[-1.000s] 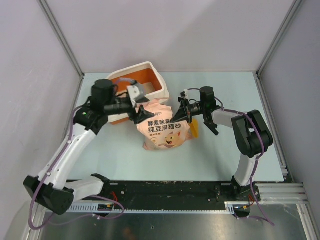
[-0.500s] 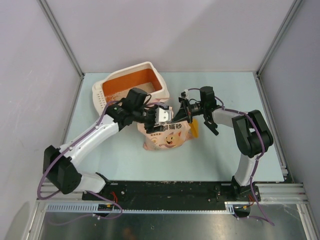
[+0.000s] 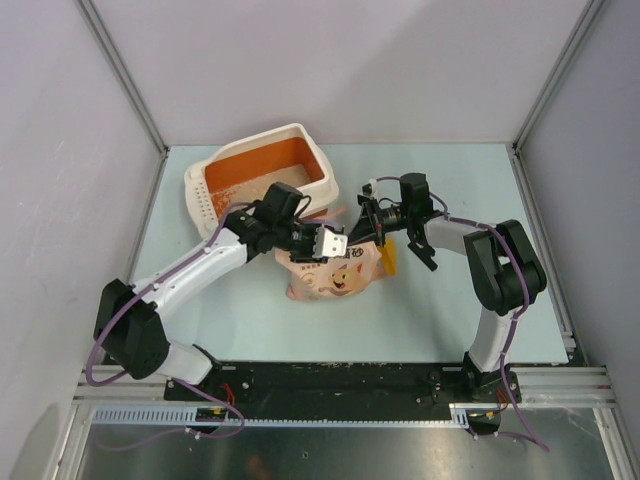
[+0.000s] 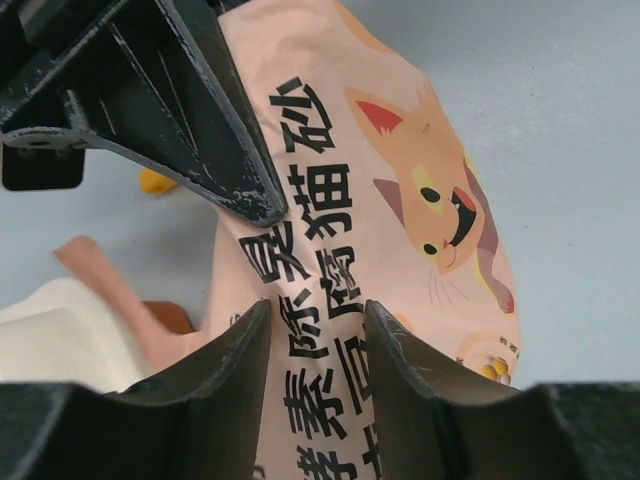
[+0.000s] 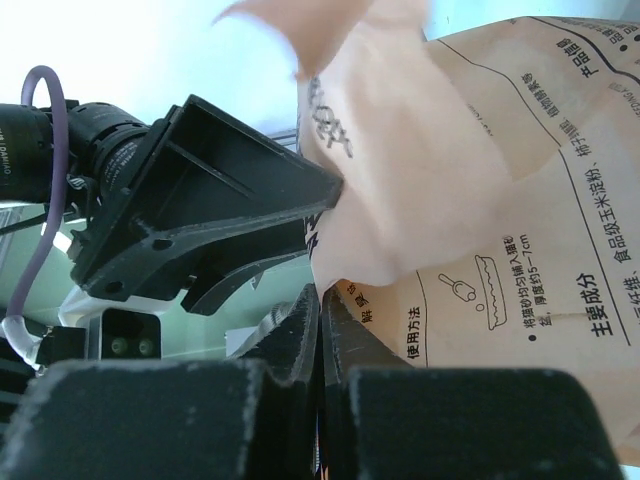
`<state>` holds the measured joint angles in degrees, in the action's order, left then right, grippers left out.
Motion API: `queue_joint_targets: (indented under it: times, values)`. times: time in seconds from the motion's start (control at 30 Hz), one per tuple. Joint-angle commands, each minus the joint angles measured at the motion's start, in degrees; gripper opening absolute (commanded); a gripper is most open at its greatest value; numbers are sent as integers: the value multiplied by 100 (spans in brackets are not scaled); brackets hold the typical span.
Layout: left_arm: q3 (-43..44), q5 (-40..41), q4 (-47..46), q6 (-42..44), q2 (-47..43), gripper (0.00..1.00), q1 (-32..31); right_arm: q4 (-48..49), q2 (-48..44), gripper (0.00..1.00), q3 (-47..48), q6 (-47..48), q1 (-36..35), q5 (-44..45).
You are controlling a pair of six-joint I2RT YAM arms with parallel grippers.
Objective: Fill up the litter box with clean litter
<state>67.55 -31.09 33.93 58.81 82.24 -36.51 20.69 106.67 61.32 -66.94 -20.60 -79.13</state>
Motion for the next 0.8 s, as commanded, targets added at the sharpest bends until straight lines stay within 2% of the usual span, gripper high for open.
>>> queue_joint_targets:
  times: [0.0, 0.4, 0.47, 0.57, 0.63, 0.73, 0.77]
  values:
    - [-294, 296, 78, 307, -58, 43, 56, -38, -261, 0, 346, -100, 56, -814]
    - [-690, 613, 78, 69, -120, 29, 241, -732, -261, 0, 346, 146, 144, -876]
    - [-734, 744, 87, 87, -146, 23, 241, -987, -226, 0, 346, 172, 196, -902]
    - [-770, 841, 96, -35, -208, 9, 241, -1015, -305, 2, 346, 303, 319, -763]
    - [-726, 807, 87, -158, -252, 4, 241, -848, -410, 17, 354, 636, 635, -630]
    - [-682, 666, 96, -518, -305, 3, 241, -1190, -559, 37, 582, 1444, 1153, -323]
    - [-673, 561, 96, -719, -305, 3, 232, -1199, -629, 38, 635, 1542, 1285, -183]
